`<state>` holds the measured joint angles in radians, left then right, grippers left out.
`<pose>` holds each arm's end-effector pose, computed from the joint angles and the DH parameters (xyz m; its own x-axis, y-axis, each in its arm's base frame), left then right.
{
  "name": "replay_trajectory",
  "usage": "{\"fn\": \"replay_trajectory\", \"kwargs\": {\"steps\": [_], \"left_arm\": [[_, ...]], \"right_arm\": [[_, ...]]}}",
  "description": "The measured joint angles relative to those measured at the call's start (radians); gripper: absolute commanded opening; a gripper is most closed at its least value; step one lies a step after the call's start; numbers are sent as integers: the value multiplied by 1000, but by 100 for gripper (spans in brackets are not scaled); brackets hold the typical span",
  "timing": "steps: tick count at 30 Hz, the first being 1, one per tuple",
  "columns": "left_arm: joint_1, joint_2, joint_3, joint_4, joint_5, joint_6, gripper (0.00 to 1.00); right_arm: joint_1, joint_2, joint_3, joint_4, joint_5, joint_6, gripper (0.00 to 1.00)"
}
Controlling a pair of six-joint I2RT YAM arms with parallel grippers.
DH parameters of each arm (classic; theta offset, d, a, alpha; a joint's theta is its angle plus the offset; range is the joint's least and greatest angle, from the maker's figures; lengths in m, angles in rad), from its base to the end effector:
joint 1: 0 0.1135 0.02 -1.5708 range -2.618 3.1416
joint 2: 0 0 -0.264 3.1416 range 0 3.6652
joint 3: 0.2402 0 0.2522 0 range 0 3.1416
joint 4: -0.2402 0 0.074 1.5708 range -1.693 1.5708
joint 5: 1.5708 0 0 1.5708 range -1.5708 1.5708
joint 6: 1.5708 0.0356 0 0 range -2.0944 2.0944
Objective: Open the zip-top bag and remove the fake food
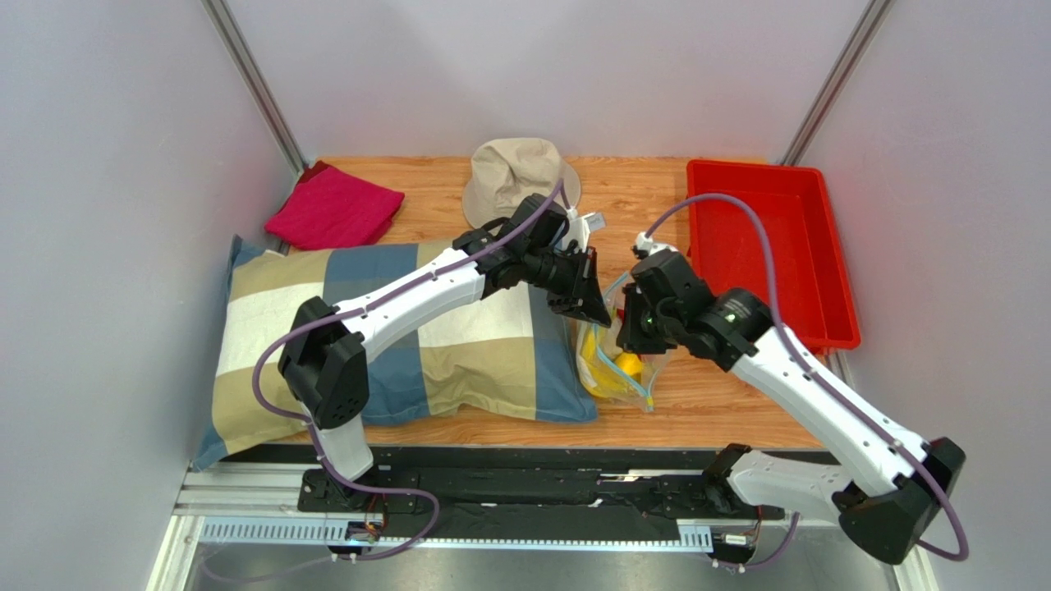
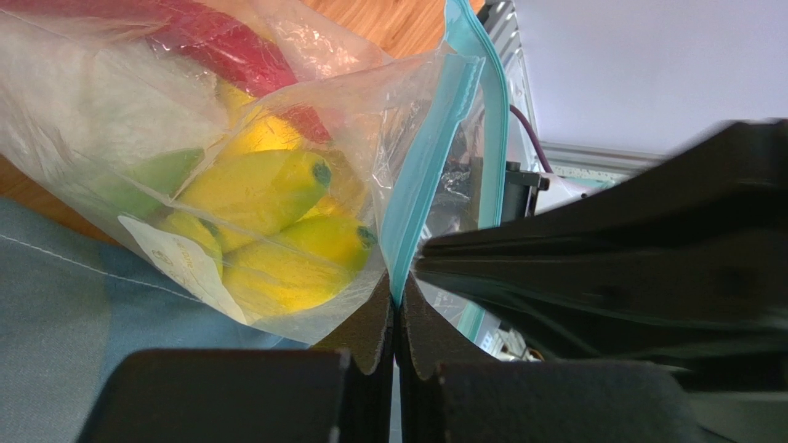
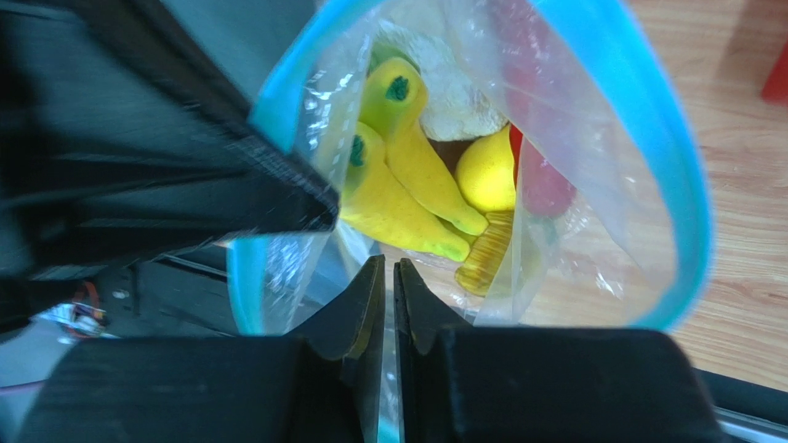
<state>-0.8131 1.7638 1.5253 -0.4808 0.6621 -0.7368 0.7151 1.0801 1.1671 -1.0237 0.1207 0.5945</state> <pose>0.2587 -0.3053 0.3058 -0.9339 0.2160 -0.2850 0.3555 0.4742 -0.8055 0.1532 0.1274 0.3393 -0.8383 0.0084 -0.5451 -0.1539 0.9555 0.2515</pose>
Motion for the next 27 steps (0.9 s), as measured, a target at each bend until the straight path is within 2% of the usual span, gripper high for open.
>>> {"fn": "replay_trajectory", "kwargs": {"steps": [4, 12, 17, 22, 27], "left_arm": [[-6, 0, 0, 2, -12, -12, 0], [-23, 0, -8, 12, -64, -44, 0], [-22, 0, -8, 7, -107, -50, 0], [-27, -3, -8, 10, -116, -48, 0], [-31, -4, -8, 8, -118, -45, 0]], "right_arm": [[0, 79, -61, 40, 1, -45, 16], [-14, 217, -63, 86, 72, -129, 22], [-34, 258, -63, 93, 123, -136, 28], [-53, 300, -76, 72, 176, -127, 39], [-53, 306, -88, 64, 208, -120, 42]]}}
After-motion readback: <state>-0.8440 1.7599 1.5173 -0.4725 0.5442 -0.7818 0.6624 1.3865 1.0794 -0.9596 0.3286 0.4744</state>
